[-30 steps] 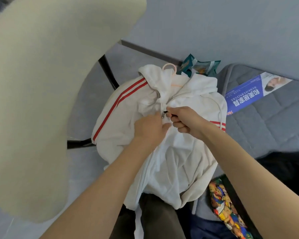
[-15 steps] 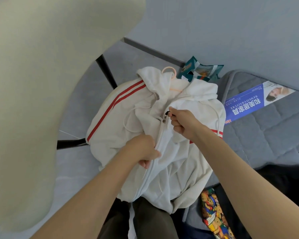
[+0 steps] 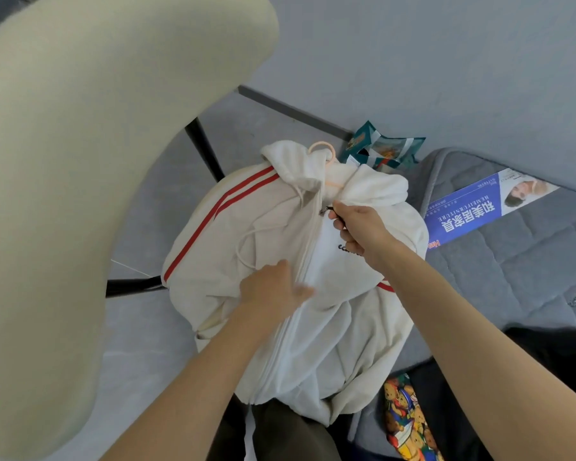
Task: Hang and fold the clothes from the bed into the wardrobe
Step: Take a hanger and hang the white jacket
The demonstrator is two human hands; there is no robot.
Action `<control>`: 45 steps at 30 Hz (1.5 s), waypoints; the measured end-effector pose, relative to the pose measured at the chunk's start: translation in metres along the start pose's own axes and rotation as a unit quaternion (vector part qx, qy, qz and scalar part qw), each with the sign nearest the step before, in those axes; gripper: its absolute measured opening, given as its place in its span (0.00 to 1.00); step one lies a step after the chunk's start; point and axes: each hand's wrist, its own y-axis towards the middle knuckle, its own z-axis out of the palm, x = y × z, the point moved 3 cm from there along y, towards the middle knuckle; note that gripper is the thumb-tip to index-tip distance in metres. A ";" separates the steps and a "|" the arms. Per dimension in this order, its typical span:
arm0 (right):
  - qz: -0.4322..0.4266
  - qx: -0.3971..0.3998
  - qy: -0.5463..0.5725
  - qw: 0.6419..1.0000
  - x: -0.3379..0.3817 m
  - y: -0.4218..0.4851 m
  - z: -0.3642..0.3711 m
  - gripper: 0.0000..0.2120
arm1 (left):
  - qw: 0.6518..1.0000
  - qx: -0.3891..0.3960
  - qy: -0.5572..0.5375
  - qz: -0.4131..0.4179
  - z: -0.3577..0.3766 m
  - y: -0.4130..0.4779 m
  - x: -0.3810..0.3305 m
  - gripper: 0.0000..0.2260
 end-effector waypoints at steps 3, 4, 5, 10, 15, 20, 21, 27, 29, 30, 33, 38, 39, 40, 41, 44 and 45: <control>-0.003 0.011 0.000 1.000 0.003 0.003 -0.007 0.15 | 0.994 -0.095 -0.054 0.029 -0.001 0.020 -0.023 0.16; -0.008 0.012 -0.004 1.000 0.004 0.004 -0.010 0.15 | 0.992 -0.111 -0.052 0.040 0.002 0.024 -0.027 0.14; -0.016 0.008 -0.012 1.000 0.007 0.006 -0.013 0.16 | 0.990 -0.122 -0.052 0.046 0.006 0.026 -0.029 0.13; -0.030 -0.060 0.027 0.997 0.020 0.025 -0.039 0.18 | 0.989 -0.123 -0.075 0.044 0.028 0.033 -0.022 0.12; -0.135 -0.136 -0.185 0.964 0.017 0.044 -0.044 0.08 | 0.994 -0.091 -0.045 0.036 0.024 0.045 -0.014 0.14; -0.253 -0.123 -0.280 0.918 0.022 0.071 -0.023 0.18 | 0.995 -0.084 -0.041 0.029 0.017 0.058 -0.011 0.12; -0.246 -0.102 -0.315 0.911 0.021 0.080 -0.016 0.18 | 0.996 -0.078 -0.043 0.025 0.018 0.060 -0.009 0.12; -0.184 -0.075 -0.561 0.804 0.020 0.109 0.003 0.15 | 0.997 -0.039 -0.061 0.032 0.019 0.062 0.001 0.09; -0.148 -0.052 -0.578 0.801 0.022 0.109 0.000 0.14 | 0.995 -0.023 -0.085 0.040 0.018 0.056 0.002 0.08; -0.126 -0.043 -0.560 0.817 0.023 0.107 -0.003 0.15 | 0.994 -0.018 -0.099 0.042 0.015 0.052 0.002 0.09; -0.107 -0.045 -0.454 0.883 0.024 0.080 -0.011 0.22 | 0.987 -0.030 -0.149 0.046 -0.003 0.038 -0.003 0.13; -0.153 -0.078 -0.358 0.918 0.032 0.000 -0.015 0.28 | 0.920 -0.127 -0.369 0.022 -0.053 0.015 -0.016 0.14; -0.155 -0.067 -0.332 0.928 0.034 -0.016 -0.015 0.28 | 0.899 -0.139 -0.416 0.016 -0.064 0.008 -0.018 0.16; -0.164 -0.051 -0.302 0.938 0.037 -0.032 -0.014 0.28 | 0.883 -0.147 -0.446 0.013 -0.075 0.001 -0.019 0.20; -0.175 -0.036 -0.273 0.945 0.039 -0.047 -0.013 0.28 | 0.874 -0.152 -0.461 0.010 -0.084 -0.007 -0.018 0.25; -0.208 -0.029 -0.261 0.942 0.045 -0.093 -0.007 0.27 | 0.870 -0.155 -0.468 0.012 -0.097 -0.034 -0.008 0.30; -0.221 -0.040 -0.275 0.935 0.046 -0.108 -0.003 0.27 | 0.872 -0.153 -0.464 0.018 -0.098 -0.045 -0.003 0.26</control>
